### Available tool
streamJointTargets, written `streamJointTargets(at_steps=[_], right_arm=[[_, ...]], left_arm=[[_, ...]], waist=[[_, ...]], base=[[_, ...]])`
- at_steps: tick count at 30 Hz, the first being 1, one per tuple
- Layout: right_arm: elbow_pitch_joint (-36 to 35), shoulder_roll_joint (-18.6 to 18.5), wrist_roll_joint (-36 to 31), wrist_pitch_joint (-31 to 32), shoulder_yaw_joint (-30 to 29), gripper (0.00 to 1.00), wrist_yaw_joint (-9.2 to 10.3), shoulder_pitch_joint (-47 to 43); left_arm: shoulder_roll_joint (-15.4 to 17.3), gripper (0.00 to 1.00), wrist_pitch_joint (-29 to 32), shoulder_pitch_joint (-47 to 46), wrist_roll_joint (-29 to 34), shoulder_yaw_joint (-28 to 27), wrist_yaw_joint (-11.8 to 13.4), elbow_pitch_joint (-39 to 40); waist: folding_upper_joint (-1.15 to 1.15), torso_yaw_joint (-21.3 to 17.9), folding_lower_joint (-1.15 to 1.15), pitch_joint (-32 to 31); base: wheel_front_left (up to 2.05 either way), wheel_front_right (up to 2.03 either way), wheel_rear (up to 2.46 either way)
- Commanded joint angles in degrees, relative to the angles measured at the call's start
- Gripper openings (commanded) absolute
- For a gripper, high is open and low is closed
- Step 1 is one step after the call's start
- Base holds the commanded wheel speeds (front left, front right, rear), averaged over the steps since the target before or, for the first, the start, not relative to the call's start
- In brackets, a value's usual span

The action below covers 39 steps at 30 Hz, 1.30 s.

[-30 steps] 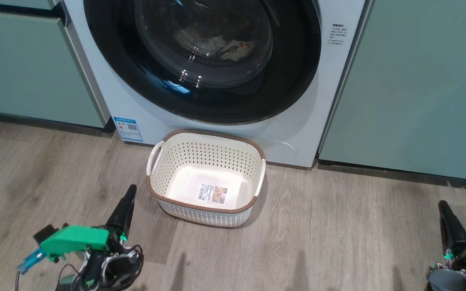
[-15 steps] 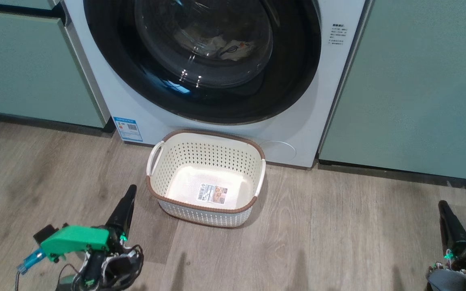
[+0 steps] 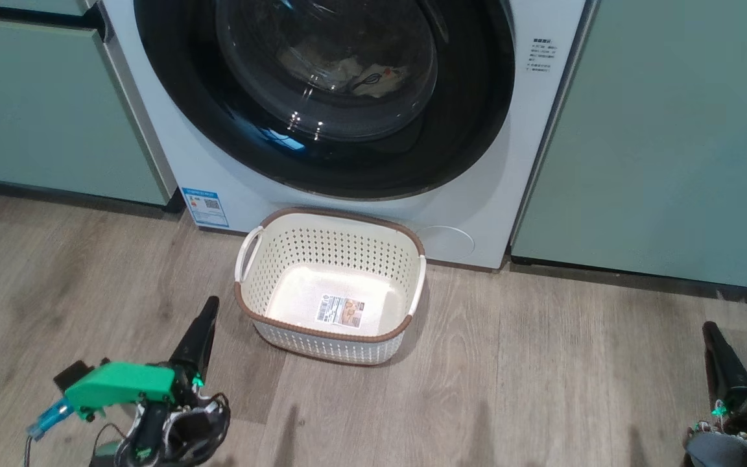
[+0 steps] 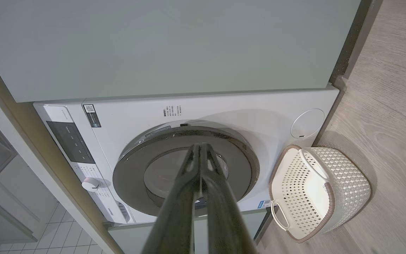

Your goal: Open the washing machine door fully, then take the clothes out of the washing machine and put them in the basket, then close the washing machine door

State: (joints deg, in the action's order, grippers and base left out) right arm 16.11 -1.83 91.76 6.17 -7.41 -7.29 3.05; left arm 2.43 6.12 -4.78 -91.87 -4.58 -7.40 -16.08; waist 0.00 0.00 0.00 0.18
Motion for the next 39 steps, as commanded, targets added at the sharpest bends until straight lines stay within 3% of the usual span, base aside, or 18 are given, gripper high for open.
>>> streamJointTargets(at_steps=[1, 21, 22, 29, 39], right_arm=[[-2.1, -1.0, 0.4, 0.3, 0.9, 0.0, -0.2, 3.1], [-2.1, -1.0, 0.4, 0.3, 0.9, 0.0, -0.2, 3.1], [-2.1, -1.0, 0.4, 0.3, 0.9, 1.0, -0.2, 3.1], [5.8, 0.3, 0.0, -0.1, 0.5, 1.0, 0.0, -4.2], [4.7, 0.2, -0.6, -1.8, 1.3, 1.0, -0.02, -3.3]], left_arm=[[0.4, 0.0, 0.3, -1.4, -0.3, -1.9, -0.1, 2.1], [0.4, 0.0, 0.3, -1.4, -0.3, -1.9, -0.1, 2.1], [0.4, 1.0, 0.3, -1.4, -0.3, -1.9, -0.1, 2.1], [-0.4, 1.0, -0.1, 3.5, 0.0, 1.0, 0.0, -5.7], [-0.3, 1.0, -1.8, 2.4, 1.6, 1.3, 0.0, -5.0]], waist=[[0.0, 0.0, 0.0, 0.0], [0.0, 0.0, 0.0, 0.0], [0.0, 0.0, 0.0, 0.0], [0.0, 0.0, 0.0, 0.0], [0.0, 0.0, 0.0, 0.1]], base=[[0.0, 0.0, 0.0], [0.0, 0.0, 0.0], [0.0, 0.0, 0.0], [0.0, 0.0, 0.0], [0.0, 0.0, 0.0]])
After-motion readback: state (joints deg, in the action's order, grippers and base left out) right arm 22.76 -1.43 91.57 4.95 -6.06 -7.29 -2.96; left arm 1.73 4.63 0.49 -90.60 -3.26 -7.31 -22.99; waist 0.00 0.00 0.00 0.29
